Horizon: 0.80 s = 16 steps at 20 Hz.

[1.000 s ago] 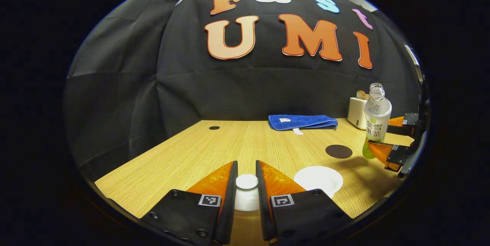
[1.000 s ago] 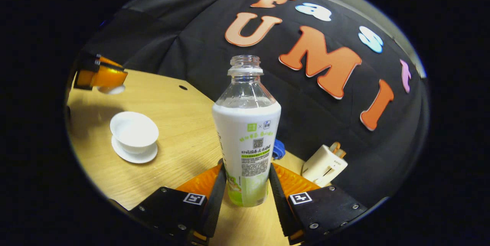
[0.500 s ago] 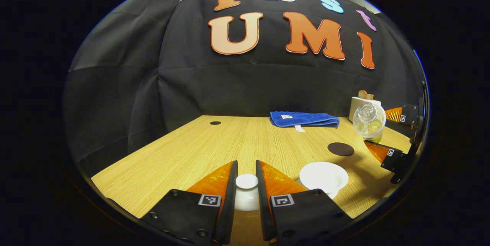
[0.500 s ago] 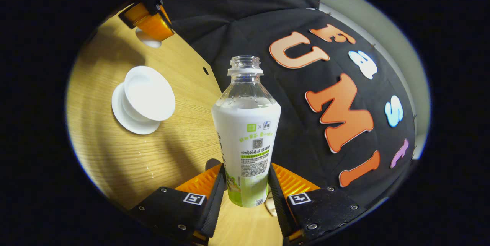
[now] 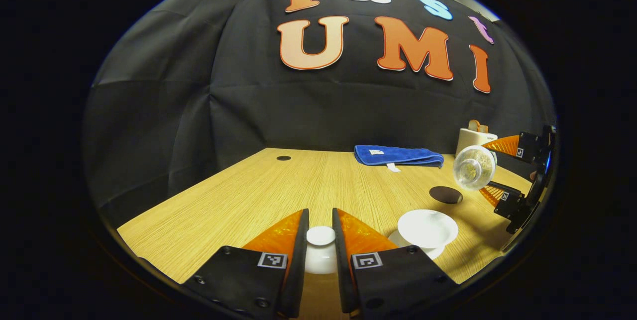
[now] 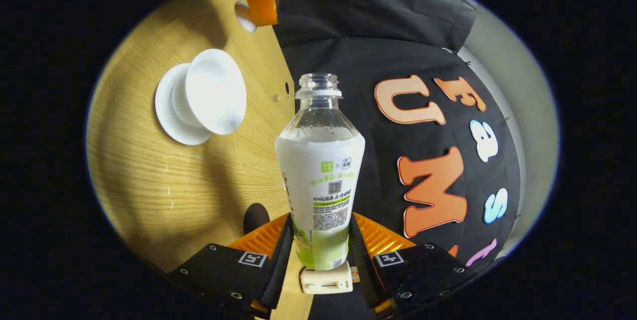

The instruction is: Open the teacup lid with one hand, grasp the water bottle and pour water into the teacup with the other hand; after pouring, place the water bottle on the coaster and then close the teacup lid.

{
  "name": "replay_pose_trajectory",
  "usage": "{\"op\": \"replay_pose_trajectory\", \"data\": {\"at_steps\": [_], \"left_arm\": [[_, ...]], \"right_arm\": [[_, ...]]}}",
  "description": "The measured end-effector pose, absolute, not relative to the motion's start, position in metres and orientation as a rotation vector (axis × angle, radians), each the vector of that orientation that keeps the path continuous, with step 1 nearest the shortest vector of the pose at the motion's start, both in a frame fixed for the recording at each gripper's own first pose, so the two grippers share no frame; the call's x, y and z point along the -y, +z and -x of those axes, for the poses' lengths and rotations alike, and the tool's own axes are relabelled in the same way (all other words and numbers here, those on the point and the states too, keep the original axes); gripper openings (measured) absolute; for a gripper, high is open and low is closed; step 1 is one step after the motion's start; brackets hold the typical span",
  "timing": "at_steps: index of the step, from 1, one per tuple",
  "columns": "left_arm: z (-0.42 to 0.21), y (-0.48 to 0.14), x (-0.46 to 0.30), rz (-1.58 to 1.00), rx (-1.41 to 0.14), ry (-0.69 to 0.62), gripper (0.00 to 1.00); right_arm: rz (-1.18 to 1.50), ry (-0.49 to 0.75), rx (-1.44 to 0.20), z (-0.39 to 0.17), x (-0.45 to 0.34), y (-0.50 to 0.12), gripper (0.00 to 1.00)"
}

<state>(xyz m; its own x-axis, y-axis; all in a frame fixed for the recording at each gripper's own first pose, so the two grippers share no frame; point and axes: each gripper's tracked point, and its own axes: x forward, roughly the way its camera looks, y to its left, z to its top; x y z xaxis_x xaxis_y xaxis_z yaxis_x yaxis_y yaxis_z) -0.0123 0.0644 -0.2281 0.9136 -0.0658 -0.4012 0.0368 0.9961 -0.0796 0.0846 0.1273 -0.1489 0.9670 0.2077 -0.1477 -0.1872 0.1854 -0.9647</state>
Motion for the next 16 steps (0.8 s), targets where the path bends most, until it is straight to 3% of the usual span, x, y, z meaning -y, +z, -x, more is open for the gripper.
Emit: {"op": "replay_pose_trajectory", "data": {"at_steps": [16], "left_arm": [[0.021,-0.231,-0.082,0.078,-0.42,-0.032,0.34]], "right_arm": [[1.608,0.236,0.186,-0.097,-0.132,-0.112,0.64]]}}
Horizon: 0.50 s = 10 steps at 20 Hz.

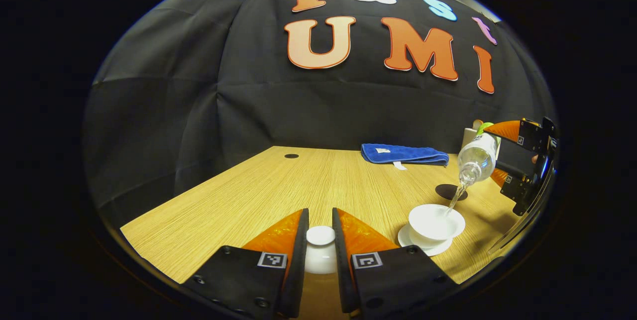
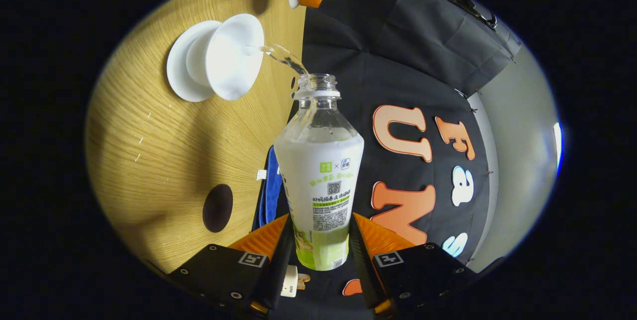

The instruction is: Open the teacup lid with one hand, grasp the water bottle and pour water into the teacup with the other hand; after pouring, place the water bottle on the coaster and then close the teacup lid.

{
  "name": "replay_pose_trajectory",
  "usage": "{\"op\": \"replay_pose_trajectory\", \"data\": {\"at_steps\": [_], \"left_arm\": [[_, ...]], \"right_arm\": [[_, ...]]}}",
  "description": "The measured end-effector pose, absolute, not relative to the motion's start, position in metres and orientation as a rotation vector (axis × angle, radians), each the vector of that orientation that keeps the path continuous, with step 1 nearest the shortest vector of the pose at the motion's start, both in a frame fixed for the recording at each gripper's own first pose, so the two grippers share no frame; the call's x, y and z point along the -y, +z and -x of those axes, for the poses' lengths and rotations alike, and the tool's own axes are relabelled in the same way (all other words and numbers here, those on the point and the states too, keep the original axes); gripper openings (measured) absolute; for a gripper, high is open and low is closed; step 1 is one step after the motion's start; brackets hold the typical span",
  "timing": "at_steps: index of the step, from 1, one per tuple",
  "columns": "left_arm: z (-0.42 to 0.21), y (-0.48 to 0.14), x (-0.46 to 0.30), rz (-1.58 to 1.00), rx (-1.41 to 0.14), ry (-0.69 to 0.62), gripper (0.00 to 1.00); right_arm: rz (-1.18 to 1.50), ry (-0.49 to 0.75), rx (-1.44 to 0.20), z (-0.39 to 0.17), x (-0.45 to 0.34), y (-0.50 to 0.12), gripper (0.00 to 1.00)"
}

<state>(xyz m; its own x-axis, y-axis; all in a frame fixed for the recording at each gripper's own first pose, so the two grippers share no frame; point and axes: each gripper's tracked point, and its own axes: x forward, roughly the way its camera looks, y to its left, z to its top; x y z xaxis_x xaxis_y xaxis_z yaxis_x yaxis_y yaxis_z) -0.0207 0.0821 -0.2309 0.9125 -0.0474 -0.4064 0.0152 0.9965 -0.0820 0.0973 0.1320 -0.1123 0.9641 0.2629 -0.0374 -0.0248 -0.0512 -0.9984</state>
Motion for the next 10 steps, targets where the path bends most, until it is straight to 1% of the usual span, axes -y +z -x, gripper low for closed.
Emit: {"op": "replay_pose_trajectory", "data": {"at_steps": [4,5,7,10], "left_arm": [[0.023,-0.232,-0.083,0.082,-0.421,-0.037,0.34],[0.023,-0.231,-0.084,0.082,-0.42,-0.037,0.32],[0.024,-0.232,-0.085,0.083,-0.42,-0.035,0.33],[0.024,-0.23,-0.089,0.082,-0.418,-0.028,0.32]], "right_arm": [[1.63,0.237,0.198,-0.094,-0.134,-0.11,0.64],[1.64,0.232,0.204,-0.094,-0.134,-0.108,0.64],[1.65,0.229,0.215,-0.094,-0.135,-0.108,0.64],[1.703,0.208,0.262,-0.095,-0.138,-0.095,0.64]]}}
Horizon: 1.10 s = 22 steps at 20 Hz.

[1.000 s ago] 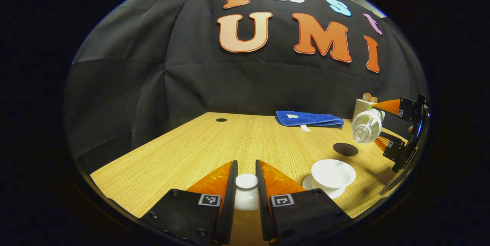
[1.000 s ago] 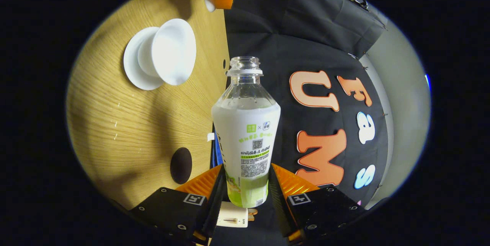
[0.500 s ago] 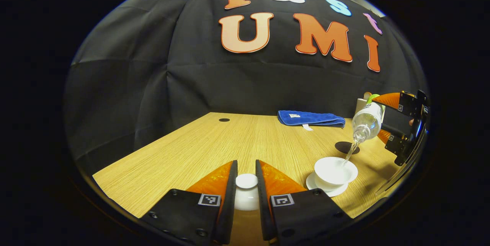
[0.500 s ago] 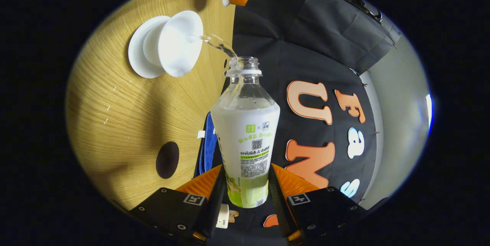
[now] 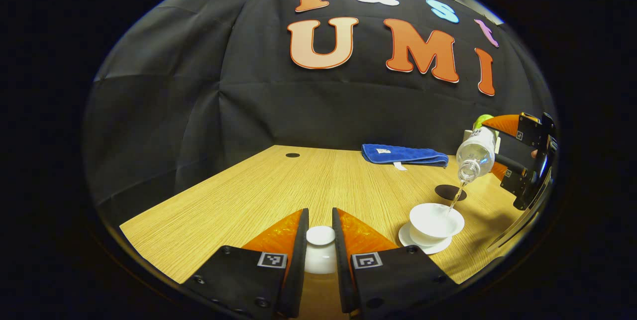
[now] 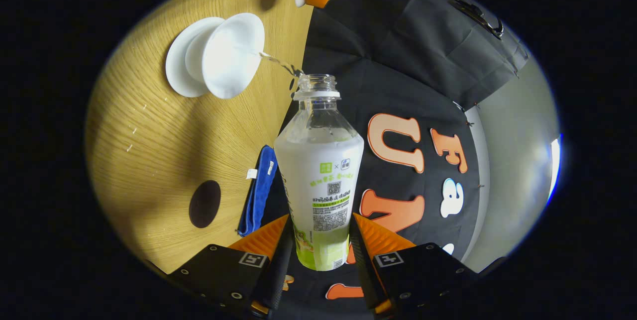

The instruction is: Open the teacup lid with one hand, grasp the water bottle and pour water into the teacup with the other hand; after pouring, place the water bottle on the coaster and then close the teacup lid.

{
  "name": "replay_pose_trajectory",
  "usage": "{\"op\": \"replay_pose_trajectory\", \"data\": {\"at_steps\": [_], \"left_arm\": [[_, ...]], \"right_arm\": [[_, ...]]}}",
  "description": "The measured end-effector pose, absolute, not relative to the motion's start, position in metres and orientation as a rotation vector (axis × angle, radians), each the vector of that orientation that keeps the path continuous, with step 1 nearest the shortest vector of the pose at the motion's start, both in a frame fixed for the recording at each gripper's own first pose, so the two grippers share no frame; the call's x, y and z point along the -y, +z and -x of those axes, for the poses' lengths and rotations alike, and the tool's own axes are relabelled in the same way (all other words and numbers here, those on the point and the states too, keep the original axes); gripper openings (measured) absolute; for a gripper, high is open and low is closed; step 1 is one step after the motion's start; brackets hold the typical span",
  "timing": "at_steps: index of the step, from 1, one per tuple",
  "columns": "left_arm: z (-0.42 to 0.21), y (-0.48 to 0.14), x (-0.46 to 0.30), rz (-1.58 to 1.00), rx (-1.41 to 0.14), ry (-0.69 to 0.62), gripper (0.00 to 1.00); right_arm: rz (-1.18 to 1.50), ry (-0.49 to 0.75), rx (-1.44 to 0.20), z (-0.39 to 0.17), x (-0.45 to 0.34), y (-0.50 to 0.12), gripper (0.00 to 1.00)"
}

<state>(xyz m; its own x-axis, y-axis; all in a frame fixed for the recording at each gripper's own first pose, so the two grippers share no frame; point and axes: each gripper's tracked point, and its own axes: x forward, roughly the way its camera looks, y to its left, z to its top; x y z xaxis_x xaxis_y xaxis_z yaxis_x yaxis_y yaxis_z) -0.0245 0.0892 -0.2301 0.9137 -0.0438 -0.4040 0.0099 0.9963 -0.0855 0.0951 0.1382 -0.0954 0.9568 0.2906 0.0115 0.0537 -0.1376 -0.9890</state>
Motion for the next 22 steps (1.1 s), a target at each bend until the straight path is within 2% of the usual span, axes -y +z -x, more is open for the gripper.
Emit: {"op": "replay_pose_trajectory", "data": {"at_steps": [12,13,18,19,22], "left_arm": [[0.029,-0.227,-0.092,0.062,-0.409,-0.042,0.33],[0.029,-0.225,-0.093,0.06,-0.405,-0.041,0.34],[0.026,-0.217,-0.099,0.069,-0.389,-0.037,0.33],[0.025,-0.215,-0.099,0.066,-0.386,-0.038,0.32],[0.023,-0.209,-0.103,0.048,-0.376,-0.034,0.32]], "right_arm": [[1.803,0.184,0.364,-0.1,-0.144,-0.073,0.64],[1.812,0.184,0.374,-0.1,-0.144,-0.072,0.67],[1.856,0.174,0.408,-0.103,-0.146,-0.063,0.6],[1.871,0.17,0.417,-0.104,-0.146,-0.061,0.64],[1.9,0.158,0.446,-0.102,-0.148,-0.055,0.64]]}}
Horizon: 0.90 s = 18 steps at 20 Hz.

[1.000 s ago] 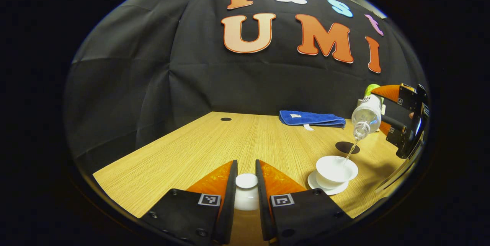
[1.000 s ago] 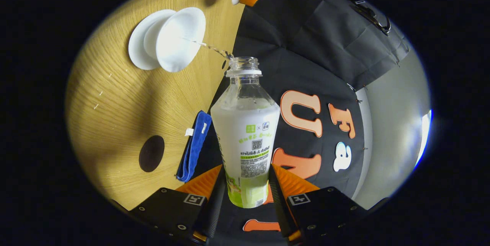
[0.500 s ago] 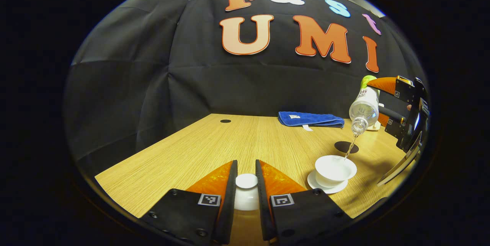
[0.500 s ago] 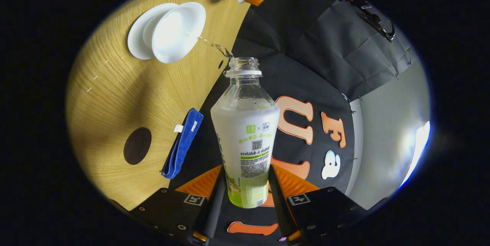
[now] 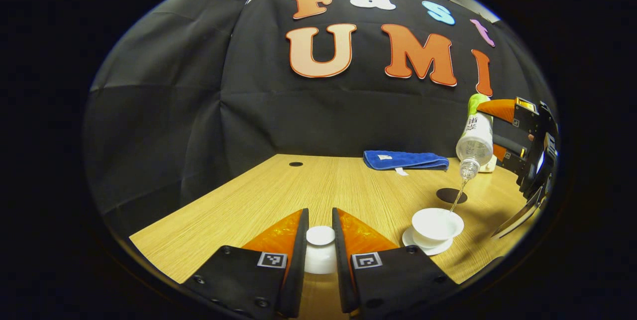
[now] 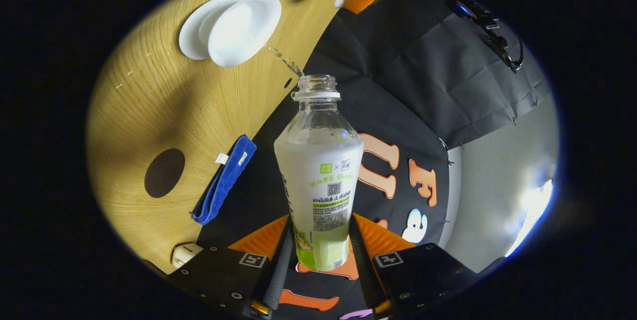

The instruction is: Open the teacup lid with one hand, grasp the water bottle and pour water into the teacup with the other hand; after pouring, place the water bottle on the coaster and then close the teacup lid.

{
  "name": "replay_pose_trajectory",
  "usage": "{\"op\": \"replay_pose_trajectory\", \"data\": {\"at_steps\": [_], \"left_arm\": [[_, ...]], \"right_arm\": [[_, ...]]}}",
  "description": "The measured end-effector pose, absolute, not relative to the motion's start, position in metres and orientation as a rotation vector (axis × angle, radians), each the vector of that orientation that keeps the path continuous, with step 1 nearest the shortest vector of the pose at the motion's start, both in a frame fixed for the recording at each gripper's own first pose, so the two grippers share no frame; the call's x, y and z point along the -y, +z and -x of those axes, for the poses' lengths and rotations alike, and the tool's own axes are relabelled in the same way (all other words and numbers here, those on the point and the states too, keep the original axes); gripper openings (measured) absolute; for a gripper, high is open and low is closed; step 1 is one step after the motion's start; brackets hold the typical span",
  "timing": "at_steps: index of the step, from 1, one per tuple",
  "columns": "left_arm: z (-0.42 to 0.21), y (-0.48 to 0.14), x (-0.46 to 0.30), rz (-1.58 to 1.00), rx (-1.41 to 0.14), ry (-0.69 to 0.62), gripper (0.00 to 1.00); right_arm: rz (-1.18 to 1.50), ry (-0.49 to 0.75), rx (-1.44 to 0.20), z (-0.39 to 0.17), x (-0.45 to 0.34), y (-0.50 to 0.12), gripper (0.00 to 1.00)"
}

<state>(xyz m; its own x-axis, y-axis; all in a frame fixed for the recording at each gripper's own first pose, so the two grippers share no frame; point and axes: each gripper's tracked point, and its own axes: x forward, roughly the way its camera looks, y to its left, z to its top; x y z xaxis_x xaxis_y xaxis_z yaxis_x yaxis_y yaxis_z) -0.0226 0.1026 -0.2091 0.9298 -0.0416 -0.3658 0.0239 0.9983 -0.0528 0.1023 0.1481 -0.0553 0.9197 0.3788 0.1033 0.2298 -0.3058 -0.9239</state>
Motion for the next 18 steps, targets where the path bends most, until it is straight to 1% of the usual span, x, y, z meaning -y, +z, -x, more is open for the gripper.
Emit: {"op": "replay_pose_trajectory", "data": {"at_steps": [2,3,13,15,18], "left_arm": [[0.023,-0.207,-0.102,0.048,-0.375,-0.035,0.34],[0.022,-0.207,-0.101,0.05,-0.373,-0.036,0.32],[0.026,-0.205,-0.102,0.053,-0.374,-0.034,0.34],[0.026,-0.204,-0.101,0.047,-0.372,-0.034,0.34],[0.028,-0.204,-0.098,0.048,-0.369,-0.038,0.32]], "right_arm": [[1.921,0.149,0.468,-0.102,-0.15,-0.051,0.64],[1.933,0.147,0.481,-0.102,-0.151,-0.048,0.64],[2.006,0.126,0.529,-0.106,-0.154,-0.037,0.64],[1.998,0.142,0.525,-0.104,-0.157,-0.04,0.64],[1.973,0.183,0.51,-0.099,-0.168,-0.06,0.64]]}}
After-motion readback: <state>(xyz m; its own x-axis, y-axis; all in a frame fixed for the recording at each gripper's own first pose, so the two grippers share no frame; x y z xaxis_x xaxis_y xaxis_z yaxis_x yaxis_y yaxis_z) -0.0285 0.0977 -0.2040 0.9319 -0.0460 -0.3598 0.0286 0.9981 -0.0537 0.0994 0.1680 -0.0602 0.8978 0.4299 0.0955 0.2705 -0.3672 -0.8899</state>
